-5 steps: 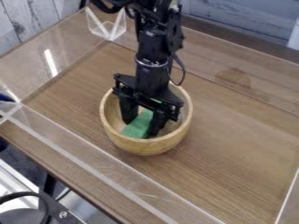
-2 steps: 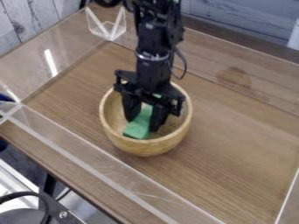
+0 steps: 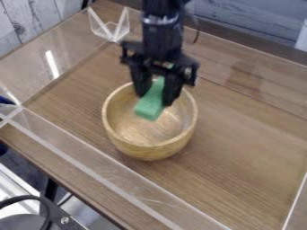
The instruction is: Remove the green block from inside the brown bowl and put it on the table
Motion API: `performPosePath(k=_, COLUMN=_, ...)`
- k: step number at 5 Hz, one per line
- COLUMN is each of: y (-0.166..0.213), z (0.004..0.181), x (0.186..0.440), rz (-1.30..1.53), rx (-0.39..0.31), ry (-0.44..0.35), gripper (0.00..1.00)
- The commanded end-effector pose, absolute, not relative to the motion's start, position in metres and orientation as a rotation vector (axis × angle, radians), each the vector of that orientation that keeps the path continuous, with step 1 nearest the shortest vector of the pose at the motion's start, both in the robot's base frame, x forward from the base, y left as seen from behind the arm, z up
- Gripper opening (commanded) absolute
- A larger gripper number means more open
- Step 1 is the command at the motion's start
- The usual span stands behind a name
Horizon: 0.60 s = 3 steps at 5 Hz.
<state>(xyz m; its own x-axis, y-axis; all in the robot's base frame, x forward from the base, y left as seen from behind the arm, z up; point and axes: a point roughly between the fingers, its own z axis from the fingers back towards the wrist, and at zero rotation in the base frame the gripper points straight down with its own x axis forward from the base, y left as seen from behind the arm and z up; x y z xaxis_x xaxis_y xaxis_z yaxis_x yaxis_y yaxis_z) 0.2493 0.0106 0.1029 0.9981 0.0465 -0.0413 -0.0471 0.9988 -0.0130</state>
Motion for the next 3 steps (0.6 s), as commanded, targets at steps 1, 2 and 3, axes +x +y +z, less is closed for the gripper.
performPosePath(k=1, y=-0.004, z=0.121, x=0.26, rz=0.007, rx=-0.026, ry=-0.029, gripper=0.0)
performPosePath(k=2, y=-0.015, z=0.112, x=0.257, rz=-0.028, rx=-0.037, ry=-0.009, gripper=0.0)
performPosePath(k=3, y=-0.008, z=0.103, x=0.254, rz=-0.015, rx=-0.031, ry=0.011, gripper=0.0)
